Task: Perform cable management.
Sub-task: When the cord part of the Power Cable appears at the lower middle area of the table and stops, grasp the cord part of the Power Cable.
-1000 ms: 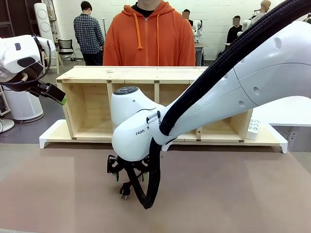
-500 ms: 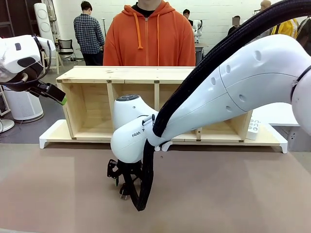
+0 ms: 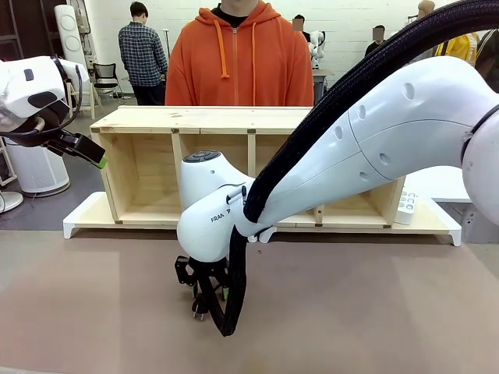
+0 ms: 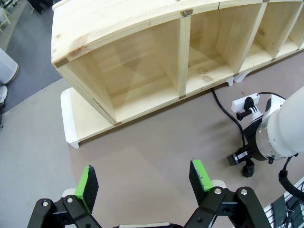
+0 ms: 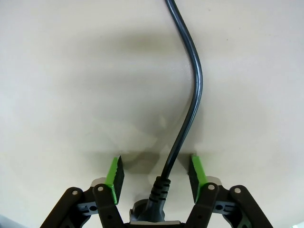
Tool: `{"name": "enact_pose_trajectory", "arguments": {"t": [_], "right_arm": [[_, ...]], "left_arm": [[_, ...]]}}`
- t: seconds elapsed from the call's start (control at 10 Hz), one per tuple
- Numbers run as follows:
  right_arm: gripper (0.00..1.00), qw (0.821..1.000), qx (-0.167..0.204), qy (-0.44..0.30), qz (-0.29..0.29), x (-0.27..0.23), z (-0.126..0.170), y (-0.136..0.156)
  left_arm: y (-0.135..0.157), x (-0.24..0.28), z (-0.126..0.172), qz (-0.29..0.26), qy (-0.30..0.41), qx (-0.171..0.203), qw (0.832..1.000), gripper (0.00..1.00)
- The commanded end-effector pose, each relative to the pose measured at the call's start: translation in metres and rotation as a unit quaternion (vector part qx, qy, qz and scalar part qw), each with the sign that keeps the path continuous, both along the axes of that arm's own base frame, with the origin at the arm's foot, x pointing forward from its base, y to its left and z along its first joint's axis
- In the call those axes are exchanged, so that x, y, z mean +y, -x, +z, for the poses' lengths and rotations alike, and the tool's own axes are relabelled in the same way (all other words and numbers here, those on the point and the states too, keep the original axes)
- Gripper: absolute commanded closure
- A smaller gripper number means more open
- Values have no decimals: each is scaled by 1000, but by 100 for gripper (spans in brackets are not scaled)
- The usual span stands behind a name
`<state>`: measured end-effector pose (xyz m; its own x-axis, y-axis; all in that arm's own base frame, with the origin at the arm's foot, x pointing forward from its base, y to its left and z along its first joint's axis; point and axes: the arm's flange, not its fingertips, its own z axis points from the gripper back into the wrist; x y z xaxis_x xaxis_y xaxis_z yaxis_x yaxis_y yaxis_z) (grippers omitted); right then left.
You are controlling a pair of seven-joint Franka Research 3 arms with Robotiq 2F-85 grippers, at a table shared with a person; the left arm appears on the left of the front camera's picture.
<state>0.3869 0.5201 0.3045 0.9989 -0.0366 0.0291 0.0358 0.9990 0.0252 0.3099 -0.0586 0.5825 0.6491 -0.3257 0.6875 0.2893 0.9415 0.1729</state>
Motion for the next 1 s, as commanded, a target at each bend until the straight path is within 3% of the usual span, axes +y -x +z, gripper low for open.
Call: {"name": "enact_pose_trajectory", "arguments": {"t": [0.0, 0.5, 0.9], "right_arm": [[49, 1000, -9, 14, -18, 7, 0, -4], [99, 1000, -6, 12, -18, 8, 2, -5], [100, 1000, 4, 12, -25, 8, 4, -6]], "left_arm": [[-1, 1, 0, 3, 1, -5, 1000, 0], [-1, 1, 0, 3, 1, -5, 1000, 0], [-1, 1, 0, 3, 1, -5, 1000, 0]]}}
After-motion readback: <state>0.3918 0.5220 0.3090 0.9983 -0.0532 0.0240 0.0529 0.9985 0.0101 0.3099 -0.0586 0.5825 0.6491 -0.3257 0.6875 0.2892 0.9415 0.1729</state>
